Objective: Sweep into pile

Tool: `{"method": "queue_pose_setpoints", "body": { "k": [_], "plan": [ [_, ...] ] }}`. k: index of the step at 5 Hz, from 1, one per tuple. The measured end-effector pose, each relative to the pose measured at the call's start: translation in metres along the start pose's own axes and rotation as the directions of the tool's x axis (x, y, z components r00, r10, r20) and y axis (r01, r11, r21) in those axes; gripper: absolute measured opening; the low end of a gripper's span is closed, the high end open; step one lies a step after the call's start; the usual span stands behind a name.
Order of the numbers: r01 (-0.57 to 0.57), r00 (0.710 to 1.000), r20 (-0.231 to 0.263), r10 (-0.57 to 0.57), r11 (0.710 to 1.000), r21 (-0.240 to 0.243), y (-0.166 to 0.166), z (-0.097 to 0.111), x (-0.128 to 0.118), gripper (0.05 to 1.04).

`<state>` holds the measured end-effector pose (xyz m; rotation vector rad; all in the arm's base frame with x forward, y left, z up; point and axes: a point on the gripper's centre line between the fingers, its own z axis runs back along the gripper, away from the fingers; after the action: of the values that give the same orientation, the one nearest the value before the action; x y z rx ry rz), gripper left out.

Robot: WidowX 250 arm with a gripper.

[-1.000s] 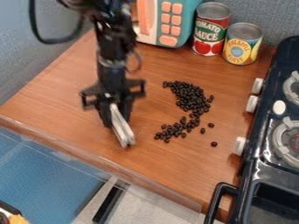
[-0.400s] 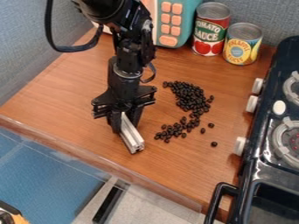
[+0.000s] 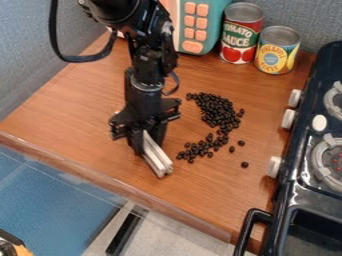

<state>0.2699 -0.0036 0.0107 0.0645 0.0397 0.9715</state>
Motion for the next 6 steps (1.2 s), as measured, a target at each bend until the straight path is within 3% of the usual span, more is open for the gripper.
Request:
{"method": "queue_pose_setpoints", "body": {
  "k": [3,6],
  "plan": [
    [0.006,0.999,-0.035,-0.006,1.000,-0.012,-0.011,0.001,-0.029,0.380],
    [-0.172,0.983,-0.076,0.169,0.984,-0.049,-0.043,0.001,-0.020,0.380]
  ]
}}
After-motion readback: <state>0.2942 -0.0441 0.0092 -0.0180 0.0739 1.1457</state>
